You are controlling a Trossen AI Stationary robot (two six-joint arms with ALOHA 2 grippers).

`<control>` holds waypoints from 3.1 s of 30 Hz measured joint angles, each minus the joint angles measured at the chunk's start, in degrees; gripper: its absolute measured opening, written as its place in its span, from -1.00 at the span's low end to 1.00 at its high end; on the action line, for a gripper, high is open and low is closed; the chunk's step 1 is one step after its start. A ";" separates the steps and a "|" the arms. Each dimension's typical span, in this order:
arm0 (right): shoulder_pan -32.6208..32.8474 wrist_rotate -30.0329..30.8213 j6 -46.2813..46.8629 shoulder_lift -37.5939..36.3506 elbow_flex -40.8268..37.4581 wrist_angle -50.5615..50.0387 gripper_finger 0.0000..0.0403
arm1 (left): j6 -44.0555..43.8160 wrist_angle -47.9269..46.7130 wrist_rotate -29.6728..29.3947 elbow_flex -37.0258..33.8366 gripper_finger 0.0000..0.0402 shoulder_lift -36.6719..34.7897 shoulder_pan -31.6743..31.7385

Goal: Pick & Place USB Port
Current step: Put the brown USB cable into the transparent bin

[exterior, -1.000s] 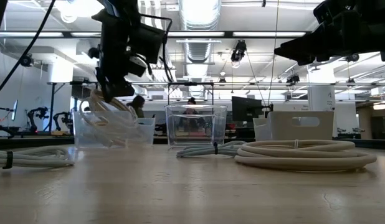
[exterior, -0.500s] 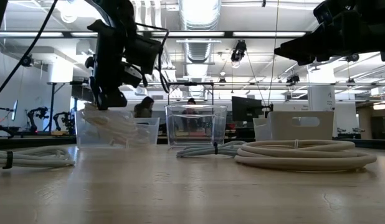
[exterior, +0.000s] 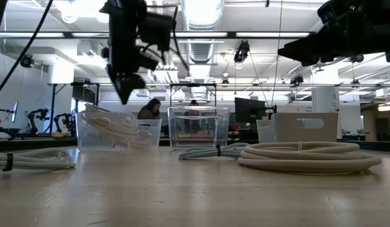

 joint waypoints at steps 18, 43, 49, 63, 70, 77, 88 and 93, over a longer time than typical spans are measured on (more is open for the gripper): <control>0.04 -0.17 8.25 3.17 0.00 -0.07 0.00 | 17.28 28.75 6.12 4.48 0.07 0.00 -14.80; 10.36 -8.05 18.22 32.11 8.56 -0.40 0.00 | 21.73 82.59 31.29 -20.74 0.07 0.00 -19.16; 14.39 -6.82 17.70 41.25 14.79 -8.03 0.00 | 20.68 82.59 31.31 -21.13 0.07 0.00 -19.18; 16.59 4.54 15.74 58.32 28.16 -23.39 0.00 | 18.86 82.41 31.34 -21.77 0.07 0.00 -19.20; 16.95 4.67 13.83 60.91 32.66 -29.59 -0.26 | 18.82 82.56 31.34 -21.77 0.07 0.00 -19.22; 17.54 3.79 13.53 59.87 33.51 -32.04 -0.86 | 18.82 82.49 31.34 -21.77 0.07 0.00 -19.22; 20.83 5.07 11.68 50.49 36.99 -43.40 -0.92 | 18.82 82.48 31.34 -21.77 0.07 0.00 -19.22; 20.83 13.70 6.08 44.64 40.21 -46.15 -0.92 | 18.05 82.46 31.45 -21.77 0.07 0.00 -19.29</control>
